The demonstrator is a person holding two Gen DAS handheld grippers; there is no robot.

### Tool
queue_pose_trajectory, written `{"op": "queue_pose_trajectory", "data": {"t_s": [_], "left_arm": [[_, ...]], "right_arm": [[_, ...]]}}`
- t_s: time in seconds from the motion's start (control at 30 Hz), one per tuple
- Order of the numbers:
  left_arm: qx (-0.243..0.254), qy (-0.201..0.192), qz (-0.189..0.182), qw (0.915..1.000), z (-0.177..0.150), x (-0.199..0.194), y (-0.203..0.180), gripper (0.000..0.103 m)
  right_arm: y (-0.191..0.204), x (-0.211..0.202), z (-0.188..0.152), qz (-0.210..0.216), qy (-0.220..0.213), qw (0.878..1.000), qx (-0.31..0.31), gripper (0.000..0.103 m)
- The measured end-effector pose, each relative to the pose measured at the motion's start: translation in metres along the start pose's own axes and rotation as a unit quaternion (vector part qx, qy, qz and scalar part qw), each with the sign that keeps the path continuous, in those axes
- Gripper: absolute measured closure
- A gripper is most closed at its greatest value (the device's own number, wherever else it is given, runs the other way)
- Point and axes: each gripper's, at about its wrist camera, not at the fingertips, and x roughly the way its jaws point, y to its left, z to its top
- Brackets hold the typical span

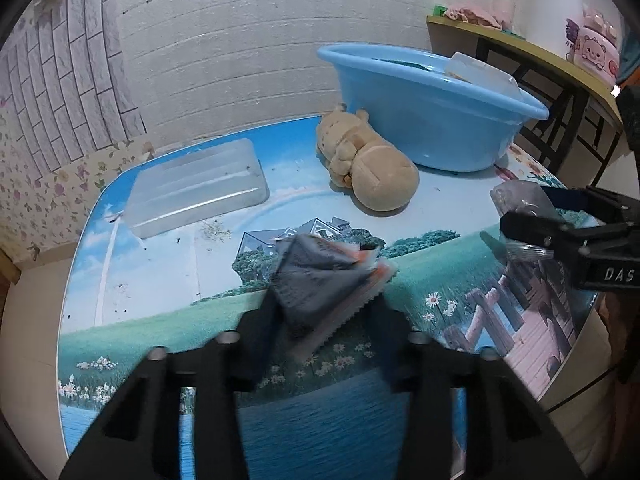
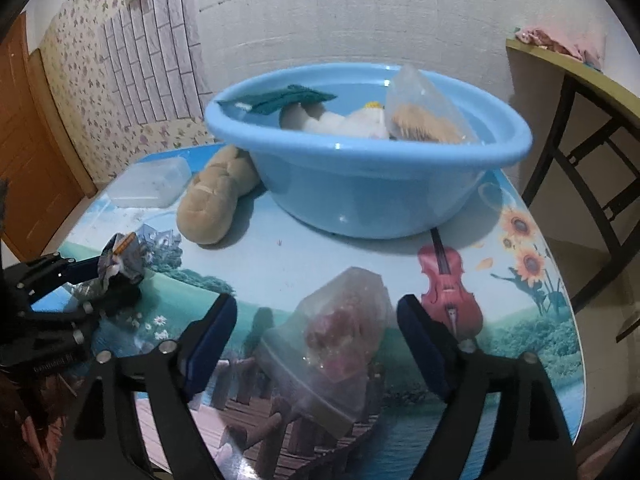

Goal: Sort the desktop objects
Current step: 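Lift the grey packet with left gripper while right gripper lifts the plastic bag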

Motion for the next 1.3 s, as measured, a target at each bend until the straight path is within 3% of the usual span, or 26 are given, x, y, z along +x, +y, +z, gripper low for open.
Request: {"op": "queue_pose_trajectory", "data": {"t_s": [0.4,0.53,0.67,1.03,1.3], "left_arm": [[-0.009,-0.001,-0.005,0.9999,-0.003,-0.003,0.002,0.066],[-0.014,0.0,-0.007,0.9999,-0.003,-0.004,0.003,0.066],[-0.018,0.001,-0.007,0.9998,-0.002,-0.005,0.005,0.066],[-0.033,-0.01,-0.011,0.9993,0.005,-0.016,0.008,0.066],[-0.035,-0.022,-0.019,0.999,0.012,-0.023,0.001,0.066]], "right_arm": [[-0.002,0.01,-0.004,0.006,0.014,1.0,0.01,0.02],[-0.006,0.007,-0.003,-0.01,0.011,1.0,0.013,0.053],[-0.013,0.003,-0.004,0.005,0.012,1.0,0.025,0.068],[-0.012,-0.025,0.003,0.056,-0.039,0.997,0.028,0.072],[-0.006,-0.041,0.009,0.062,-0.061,0.996,0.013,0.072]]}}
